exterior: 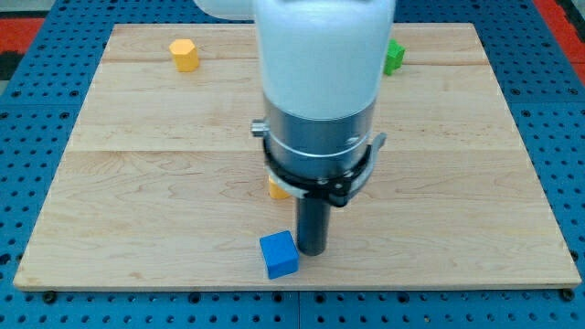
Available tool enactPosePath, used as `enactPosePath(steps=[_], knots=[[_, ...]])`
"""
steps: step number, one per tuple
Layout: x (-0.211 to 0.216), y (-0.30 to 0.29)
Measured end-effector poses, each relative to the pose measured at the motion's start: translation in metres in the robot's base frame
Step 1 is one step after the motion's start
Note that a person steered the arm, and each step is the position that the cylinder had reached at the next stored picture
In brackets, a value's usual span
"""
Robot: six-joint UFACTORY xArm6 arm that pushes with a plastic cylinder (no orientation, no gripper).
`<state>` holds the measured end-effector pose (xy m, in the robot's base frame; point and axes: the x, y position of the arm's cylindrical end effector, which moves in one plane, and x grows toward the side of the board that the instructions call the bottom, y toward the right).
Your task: Locate the blue cube and yellow heart together below the blue triangle
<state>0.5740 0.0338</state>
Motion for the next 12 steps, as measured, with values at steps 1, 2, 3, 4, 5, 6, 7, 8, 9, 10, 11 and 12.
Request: enactPosePath(steps=[1, 2, 3, 4, 5, 6, 7, 8, 9, 10, 11, 12], knots=[[0.021, 0.071], [0.044, 0.074], [0.045, 0.057], [0.044, 0.013], [0.044, -0.019], [0.045, -0.048], [0.045, -0.073], [0.045, -0.092], [0.038, -0.083], [0.022, -0.065], [0.012, -0.042], [0.01, -0.02]])
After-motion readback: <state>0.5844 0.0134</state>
